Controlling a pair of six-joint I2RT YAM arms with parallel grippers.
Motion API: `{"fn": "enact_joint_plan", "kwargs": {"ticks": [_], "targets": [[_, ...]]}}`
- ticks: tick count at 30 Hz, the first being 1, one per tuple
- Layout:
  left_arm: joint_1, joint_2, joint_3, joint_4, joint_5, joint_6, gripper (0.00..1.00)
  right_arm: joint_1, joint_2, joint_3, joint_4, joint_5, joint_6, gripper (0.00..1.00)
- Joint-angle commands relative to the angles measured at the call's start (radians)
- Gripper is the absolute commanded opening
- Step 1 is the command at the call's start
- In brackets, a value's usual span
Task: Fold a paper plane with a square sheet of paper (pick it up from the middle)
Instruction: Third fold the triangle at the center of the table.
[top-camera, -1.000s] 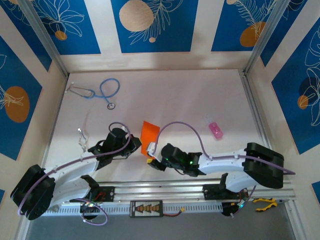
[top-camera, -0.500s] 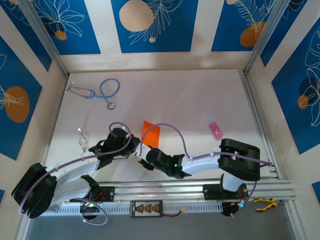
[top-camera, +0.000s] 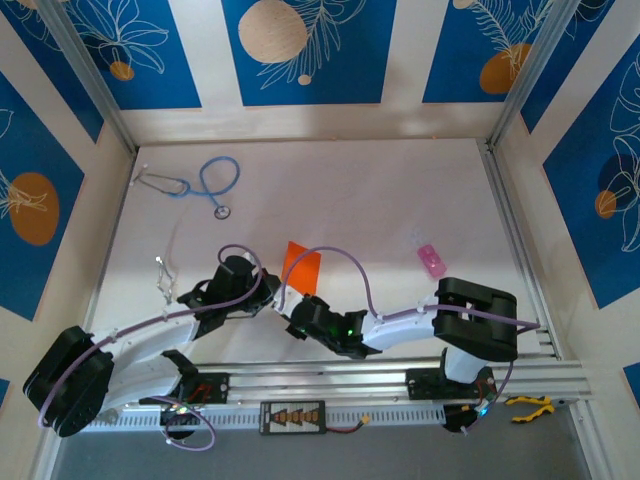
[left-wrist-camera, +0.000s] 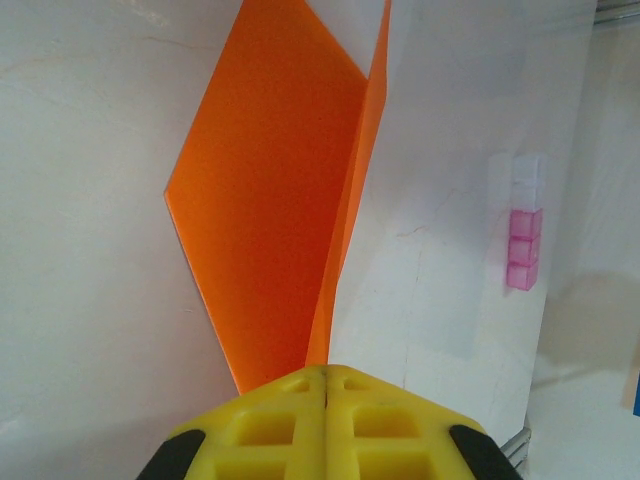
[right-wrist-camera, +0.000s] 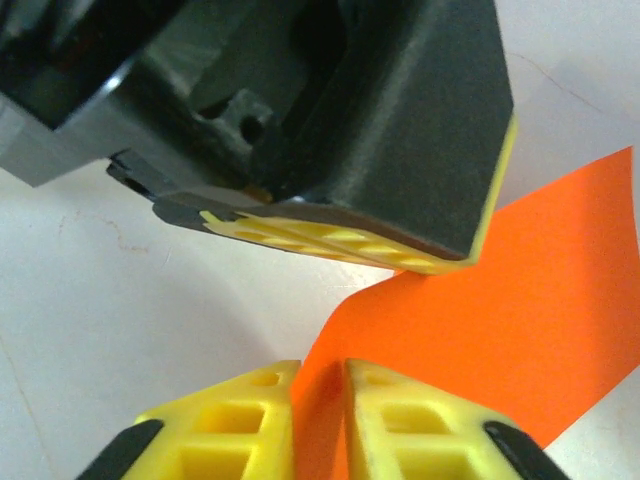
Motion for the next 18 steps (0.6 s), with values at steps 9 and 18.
{"fn": "enact_joint_plan", "kwargs": {"ticks": [9,18], "targets": [[0.007,0.0,-0.01,0.008,-0.003,-0.002,0.0,0.007,-0.037,-0.015,-0.005,0.033,0.089,0.08],[0.007,-0.043,0.05,-0.146,-0.053,0.081,0.23,-0.054,-0.087,-0.081,-0.001,-0.215,0.125,0.0]]}}
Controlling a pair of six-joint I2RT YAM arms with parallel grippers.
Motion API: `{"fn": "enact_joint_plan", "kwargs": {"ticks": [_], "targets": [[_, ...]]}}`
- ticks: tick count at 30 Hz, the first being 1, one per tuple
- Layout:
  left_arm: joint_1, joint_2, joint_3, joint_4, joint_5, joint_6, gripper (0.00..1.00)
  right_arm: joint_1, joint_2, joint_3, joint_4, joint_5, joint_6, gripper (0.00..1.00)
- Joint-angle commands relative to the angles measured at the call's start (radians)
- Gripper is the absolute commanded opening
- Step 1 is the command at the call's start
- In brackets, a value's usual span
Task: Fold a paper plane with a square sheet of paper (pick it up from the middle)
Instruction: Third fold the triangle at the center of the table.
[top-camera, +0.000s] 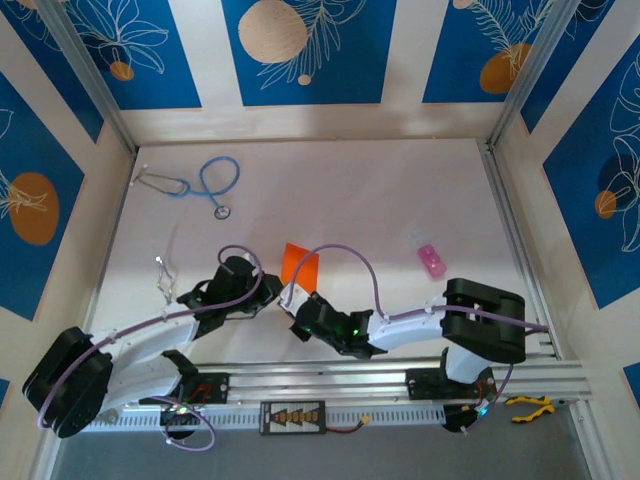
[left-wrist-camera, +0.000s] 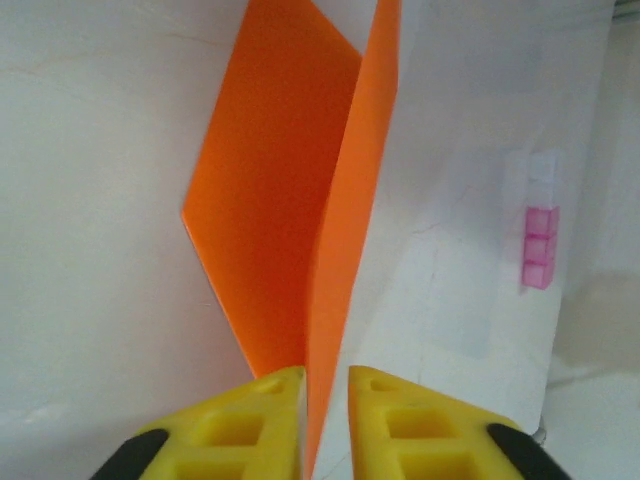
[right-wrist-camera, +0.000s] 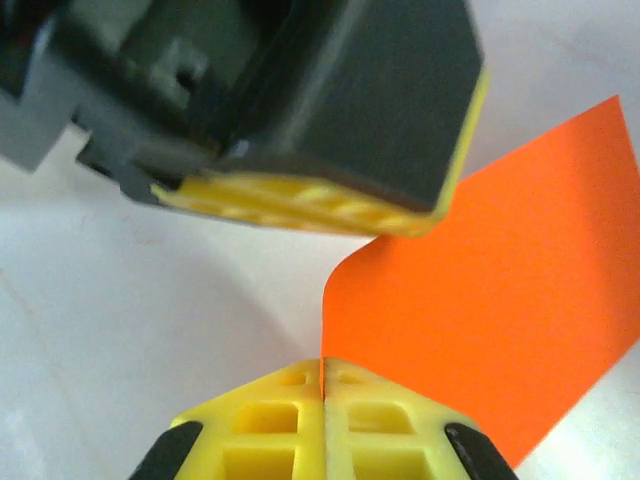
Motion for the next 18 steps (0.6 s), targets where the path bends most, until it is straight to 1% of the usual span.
{"fn": "enact_joint_plan", "kwargs": {"ticks": [1,3,4,6,9,14,18], "targets": [[0.008,-0.039,0.06,-0.125,-0.051,0.073,0.26,-0.042,-0.048,-0.047,0.017,-0.193,0.044,0.0],[0.014,-0.047,0.09,-0.173,-0.064,0.117,0.29,-0.094,-0.071,-0.076,0.026,-0.35,0.09,0.0],[0.019,-0.046,0.103,-0.19,-0.064,0.131,0.31,-0.117,-0.082,-0.088,0.028,-0.404,0.117,0.0],[0.031,-0.034,0.125,-0.202,-0.051,0.162,0.32,-0.178,-0.098,-0.108,0.034,-0.552,0.171,0.0],[0.049,0.014,0.152,-0.18,-0.001,0.191,0.32,-0.238,-0.105,-0.113,0.019,-0.693,0.211,0.0],[0.059,0.159,0.228,-0.143,0.095,0.244,0.28,-0.293,-0.083,-0.097,0.002,-0.817,0.242,0.01],[0.059,0.301,0.302,-0.132,0.148,0.291,0.21,-0.313,-0.058,-0.073,0.001,-0.885,0.266,0.01]]}}
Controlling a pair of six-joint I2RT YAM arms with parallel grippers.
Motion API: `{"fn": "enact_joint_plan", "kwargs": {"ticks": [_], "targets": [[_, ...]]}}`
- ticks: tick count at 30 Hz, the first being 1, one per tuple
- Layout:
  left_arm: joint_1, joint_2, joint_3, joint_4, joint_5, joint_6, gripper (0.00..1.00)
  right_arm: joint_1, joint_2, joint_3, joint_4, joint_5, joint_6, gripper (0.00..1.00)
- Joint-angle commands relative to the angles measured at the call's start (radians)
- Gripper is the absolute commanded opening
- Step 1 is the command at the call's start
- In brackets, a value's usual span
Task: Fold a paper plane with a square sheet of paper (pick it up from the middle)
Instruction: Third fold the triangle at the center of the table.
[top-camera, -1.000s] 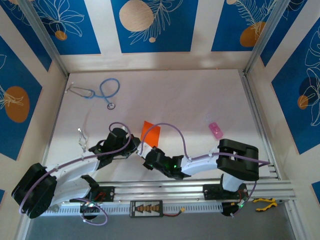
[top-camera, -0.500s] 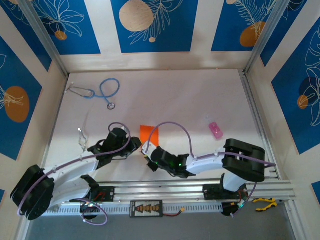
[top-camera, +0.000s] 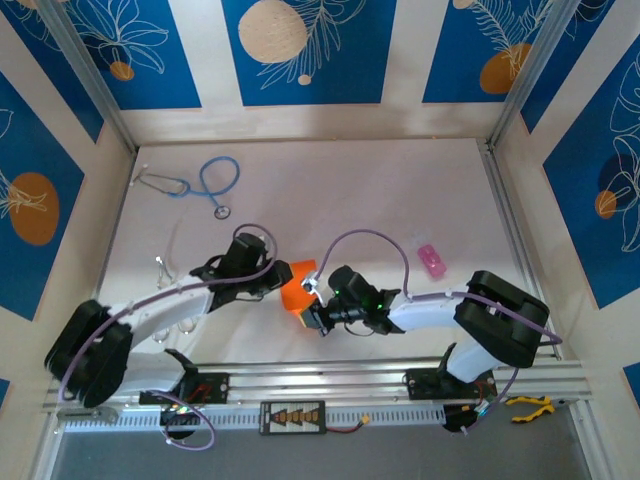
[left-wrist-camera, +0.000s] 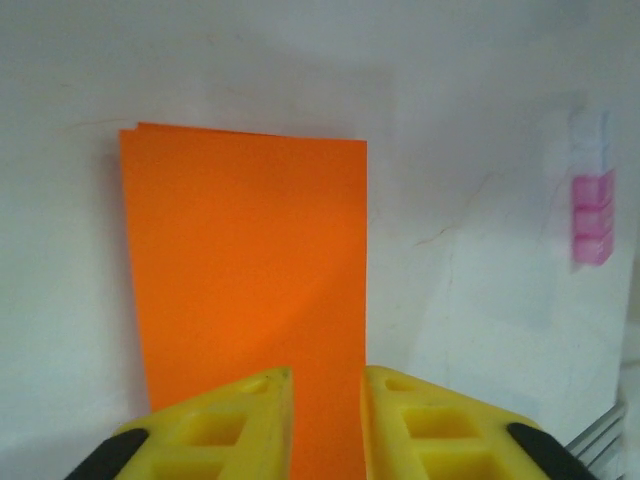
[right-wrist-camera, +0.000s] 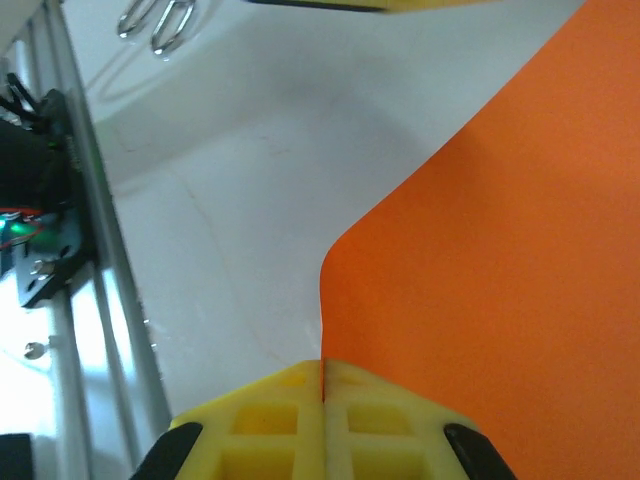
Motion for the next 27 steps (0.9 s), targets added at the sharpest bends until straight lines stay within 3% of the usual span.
{"fn": "enact_joint_plan", "kwargs": {"ticks": [1,10,20,27], "targets": [[0.01,0.094,0.069,0.006,0.075,0.076,0.21,-0.015,0.023,0.036,-0.003,-0.136,0.042,0.01],[0.01,0.29,0.092,0.062,0.131,0.098,0.12,-0.056,0.052,0.044,0.019,-0.195,0.108,0.01],[0.01,0.31,0.027,0.081,0.12,0.103,0.1,-0.156,0.083,0.059,-0.009,-0.279,0.205,0.02],[0.009,0.309,0.04,0.075,0.119,0.102,0.1,-0.189,0.114,0.088,-0.077,-0.264,0.195,0.02]]}}
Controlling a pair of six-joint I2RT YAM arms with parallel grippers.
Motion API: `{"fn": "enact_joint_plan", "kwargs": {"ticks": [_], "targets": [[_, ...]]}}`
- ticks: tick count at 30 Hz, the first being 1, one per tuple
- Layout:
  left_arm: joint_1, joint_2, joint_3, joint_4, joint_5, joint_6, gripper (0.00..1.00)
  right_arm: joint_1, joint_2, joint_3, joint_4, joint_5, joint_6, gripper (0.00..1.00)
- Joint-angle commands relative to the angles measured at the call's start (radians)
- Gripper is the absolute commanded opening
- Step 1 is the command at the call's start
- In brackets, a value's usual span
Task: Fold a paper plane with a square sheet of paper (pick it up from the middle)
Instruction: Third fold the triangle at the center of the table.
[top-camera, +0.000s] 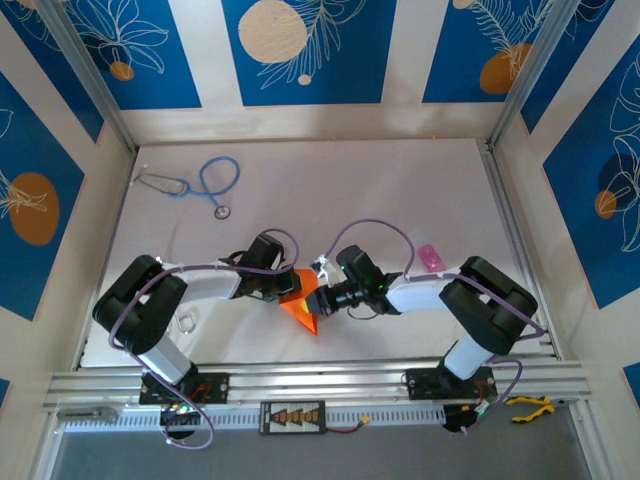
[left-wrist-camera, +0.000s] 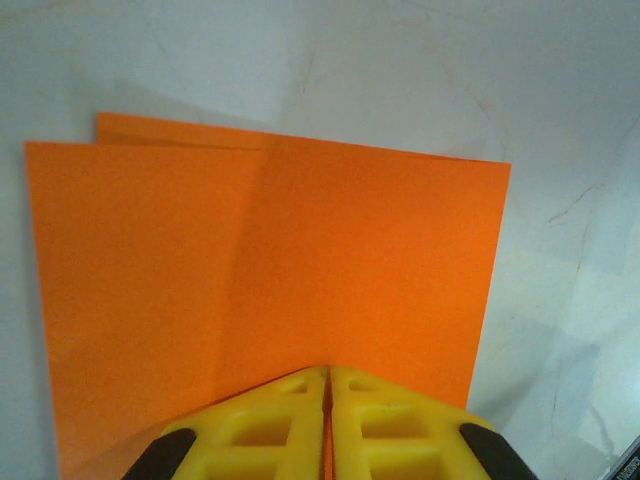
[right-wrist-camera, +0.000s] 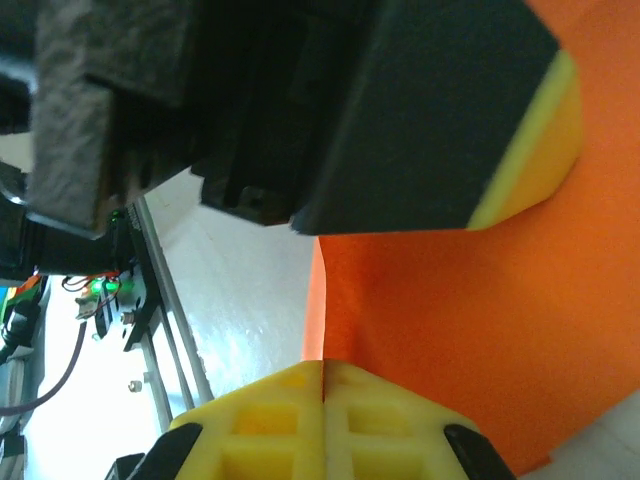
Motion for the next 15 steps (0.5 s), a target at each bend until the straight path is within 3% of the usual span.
{"fn": "enact_joint_plan", "kwargs": {"ticks": [1,15], "targets": [[0.009,0.009,-0.005,-0.02,0.006,0.017,0.1,-0.013,0.018,0.023,-0.058,-0.012,0.004,0.02],[0.015,-0.063,0.063,-0.062,-0.033,0.064,0.17,-0.015,0.029,0.007,-0.072,-0.018,0.005,0.02]]}}
